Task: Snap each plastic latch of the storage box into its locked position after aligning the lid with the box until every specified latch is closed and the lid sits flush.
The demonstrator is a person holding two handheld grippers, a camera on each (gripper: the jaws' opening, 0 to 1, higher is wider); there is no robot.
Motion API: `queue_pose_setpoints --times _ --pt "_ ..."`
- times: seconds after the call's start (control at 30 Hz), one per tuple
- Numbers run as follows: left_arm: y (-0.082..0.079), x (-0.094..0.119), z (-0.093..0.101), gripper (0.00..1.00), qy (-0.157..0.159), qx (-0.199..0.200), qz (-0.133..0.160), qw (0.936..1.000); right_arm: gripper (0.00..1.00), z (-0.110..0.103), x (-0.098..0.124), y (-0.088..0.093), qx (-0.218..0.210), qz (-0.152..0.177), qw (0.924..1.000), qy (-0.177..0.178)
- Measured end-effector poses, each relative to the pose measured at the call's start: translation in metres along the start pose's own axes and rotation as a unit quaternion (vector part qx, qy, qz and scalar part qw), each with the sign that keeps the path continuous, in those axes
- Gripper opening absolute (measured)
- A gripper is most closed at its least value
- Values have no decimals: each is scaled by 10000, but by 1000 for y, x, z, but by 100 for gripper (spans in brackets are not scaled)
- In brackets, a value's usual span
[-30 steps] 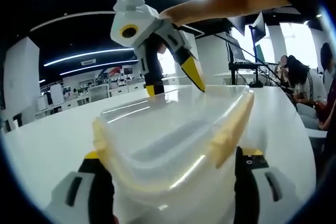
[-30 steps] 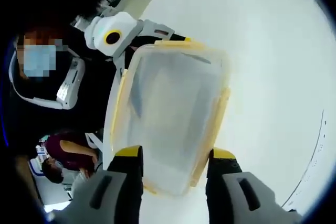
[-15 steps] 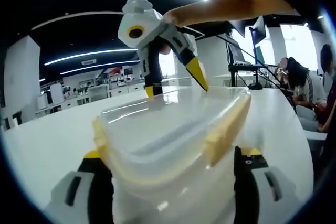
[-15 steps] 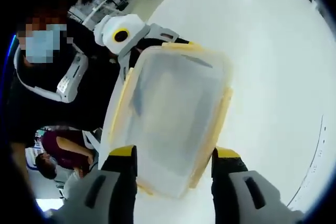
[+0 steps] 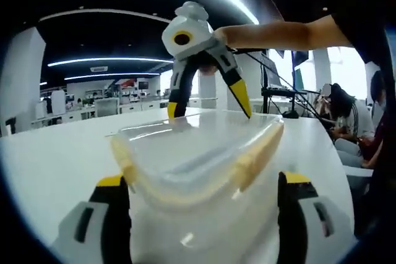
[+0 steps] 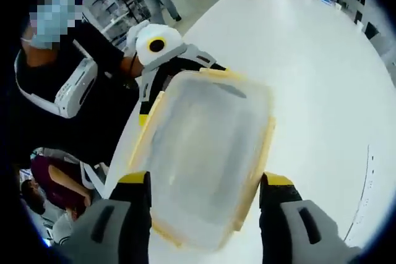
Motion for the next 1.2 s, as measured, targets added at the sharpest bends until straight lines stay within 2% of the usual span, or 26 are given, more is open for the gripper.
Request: queue_pose_setpoints --times 0.13,0.23,0.3,0.33,0.37,0.4,0.43,0.53,0.67,0.7,0.83,0.87,0.9,0.97,1.13,1.2 --pt "-6 5 1 100 -87 1 225 9997 78 -4 3 0 134 675 9966 445" --pt "-15 13 -5 100 -200 237 521 9982 77 -10 8 1 21 1490 9852 846" --pt "-18 19 -11 100 -315 361 633 9968 77 -13 12 4 -1 1799 9786 995" --pt "-19 22 -12 100 -350 370 670 9965 77 -17 14 6 2 2015 9728 1139" --pt "-20 24 -13 100 -372 377 685 9962 77 -17 14 7 12 2073 9712 1172" --pt "-21 27 -14 100 -396 367 681 9962 78 -20 14 9 -34 2293 9647 1293" --pt "-22 30 -15 100 -412 345 627 9966 80 -21 14 11 -72 2387 9612 1378" --pt "-26 40 -16 100 -394 300 532 9974 89 -26 11 20 -170 2909 9407 1738" --pt "-31 50 -19 100 -462 196 490 9975 90 -29 12 31 -368 3467 9148 2039" --pt "-32 52 -20 100 -490 161 472 9976 89 -31 12 37 -424 3747 8984 2250" --pt "-36 60 -21 100 -526 59 388 9978 87 -43 9 44 -342 4212 8614 2819" --pt "-36 61 -21 100 -535 41 384 9978 87 -48 7 45 -377 4294 8531 2940" --pt "-37 64 -21 100 -570 9 417 9975 88 -54 6 45 -350 4395 8406 3145" --pt "-38 65 -22 100 -644 10 405 9971 88 -65 3 45 -365 4510 8244 3399" --pt "-42 73 -24 100 -803 -171 345 9960 89 -92 -1 47 -227 4506 7983 3990" --pt "-48 77 -24 100 -820 -179 410 9956 91 -105 1 49 -377 4613 7839 4139"
Point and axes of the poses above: the point that each gripper's makers call its tool centre point, and the gripper's own axes: x roughly backward along the fingers, z roughly to its right, y roughly out of its underside, the point moved 9 cm from there along x, roughly backward along the fingers, and after that the axes turned 9 degrees about -x, right-handed, at the moved point
